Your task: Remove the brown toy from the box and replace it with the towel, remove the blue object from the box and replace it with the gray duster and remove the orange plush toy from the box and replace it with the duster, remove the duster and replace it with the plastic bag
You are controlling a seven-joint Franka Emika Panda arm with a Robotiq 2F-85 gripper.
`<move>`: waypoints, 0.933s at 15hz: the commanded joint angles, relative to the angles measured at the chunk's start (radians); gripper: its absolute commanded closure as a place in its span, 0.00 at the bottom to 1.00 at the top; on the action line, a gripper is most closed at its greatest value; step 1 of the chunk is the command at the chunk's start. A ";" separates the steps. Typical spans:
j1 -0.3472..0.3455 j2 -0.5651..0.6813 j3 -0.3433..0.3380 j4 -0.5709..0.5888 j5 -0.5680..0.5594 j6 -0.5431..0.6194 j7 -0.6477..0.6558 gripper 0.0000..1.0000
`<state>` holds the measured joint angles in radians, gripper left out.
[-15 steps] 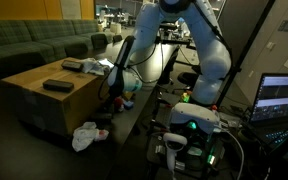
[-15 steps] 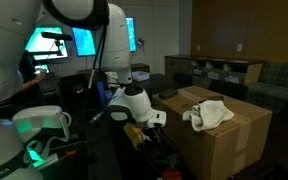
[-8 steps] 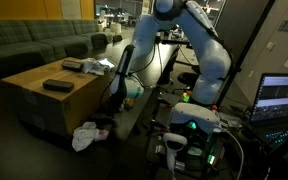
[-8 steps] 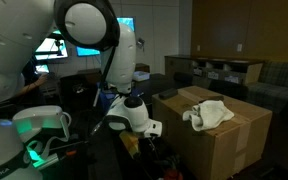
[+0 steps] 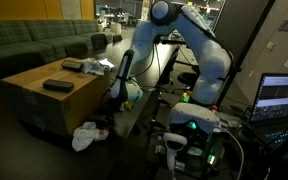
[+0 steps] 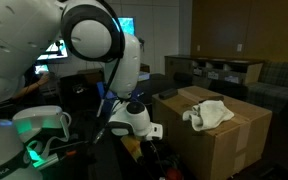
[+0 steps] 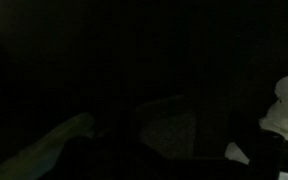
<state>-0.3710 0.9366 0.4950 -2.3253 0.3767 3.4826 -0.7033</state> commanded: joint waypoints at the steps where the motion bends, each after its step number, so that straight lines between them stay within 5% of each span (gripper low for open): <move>1: 0.059 0.006 -0.096 0.012 -0.289 0.020 0.235 0.00; 7: 0.130 0.012 -0.211 0.045 -0.549 0.028 0.449 0.00; 9: 0.158 0.004 -0.238 0.048 -0.569 0.028 0.476 0.26; 14: 0.216 -0.031 -0.290 0.035 -0.565 0.038 0.510 0.65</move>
<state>-0.2047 0.9314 0.2481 -2.2846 -0.1667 3.4959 -0.2435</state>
